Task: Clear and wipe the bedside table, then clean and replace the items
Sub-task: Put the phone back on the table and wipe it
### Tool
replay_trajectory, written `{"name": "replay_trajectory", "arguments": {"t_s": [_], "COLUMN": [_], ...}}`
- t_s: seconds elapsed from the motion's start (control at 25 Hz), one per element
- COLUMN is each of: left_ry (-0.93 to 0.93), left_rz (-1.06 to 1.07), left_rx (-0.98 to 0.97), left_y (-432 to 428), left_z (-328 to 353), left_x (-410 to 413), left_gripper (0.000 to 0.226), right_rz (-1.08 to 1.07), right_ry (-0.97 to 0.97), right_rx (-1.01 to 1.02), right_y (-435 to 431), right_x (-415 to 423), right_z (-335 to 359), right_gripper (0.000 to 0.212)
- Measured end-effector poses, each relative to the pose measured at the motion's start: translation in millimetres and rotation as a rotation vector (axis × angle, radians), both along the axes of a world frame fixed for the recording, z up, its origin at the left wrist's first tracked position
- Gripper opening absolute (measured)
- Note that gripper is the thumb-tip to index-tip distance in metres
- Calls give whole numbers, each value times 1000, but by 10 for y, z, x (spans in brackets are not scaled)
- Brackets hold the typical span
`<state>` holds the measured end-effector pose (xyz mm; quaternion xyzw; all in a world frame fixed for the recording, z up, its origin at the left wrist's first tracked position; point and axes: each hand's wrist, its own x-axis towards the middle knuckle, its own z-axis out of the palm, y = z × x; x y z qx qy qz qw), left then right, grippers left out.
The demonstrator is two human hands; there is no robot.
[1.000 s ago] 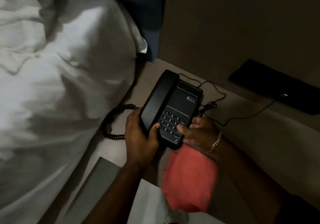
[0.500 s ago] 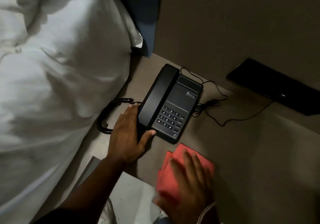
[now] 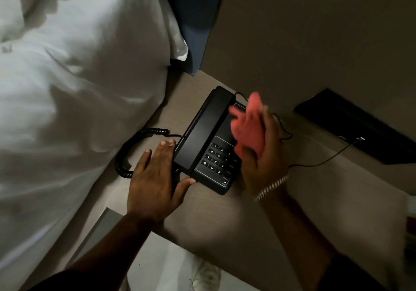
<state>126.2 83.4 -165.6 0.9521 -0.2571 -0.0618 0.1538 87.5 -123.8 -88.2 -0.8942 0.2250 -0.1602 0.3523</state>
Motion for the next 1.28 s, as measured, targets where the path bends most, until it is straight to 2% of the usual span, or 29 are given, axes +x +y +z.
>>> {"name": "replay_trajectory", "arguments": {"t_s": [0.12,0.24,0.4,0.52,0.6,0.68,0.72,0.8,0.84,0.88,0.96,1.08,1.2,1.28], "left_ry": [1,15,18,15,22,27,28,37,41,42,26,30,30,17], "left_rz": [-6,6,-19,-31,-17,-6,-7,-6,-10,-12,-9,-13,-12,-16], "left_rx": [12,41,49,48,66,77,78,78,73,66,56,55,55,35], "left_y": [8,-10,19,26,17,13,13,26,26,22,24,25,15,22], "left_z": [-6,-7,5,1,-6,-32,-42,-41,-32,-33,-59,-45,-59,-62], "left_x": [11,15,18,18,21,31,33,23,24,24,29,24,36,27], "left_gripper": [88,88,84,82,84,87,87,87,86,86,85,87,88,87], "right_rz": [-41,-33,265,480,442,253,180,198,259,324,436,433,256,163], "right_ry": [300,407,400,331,215,170,248,505,576,592,512,324,141,185], "right_rx": [-234,-378,-482,-475,-365,-235,-199,-325,-426,-485,-466,-280,-222,-204], "right_y": [-6,123,498,458,223,61,70,200,270,320,343,310,206,174], "right_x": [522,385,-261,-542,-502,-294,-170,-52,-73,-126,-353,-568,-59,536], "right_z": [-95,-274,-316,-230,-162,-111,-104,-152,-160,-148,-102,98,228,261], "right_gripper": [70,61,66,57,62,63,73,97,101,94,74,70,48,53]}}
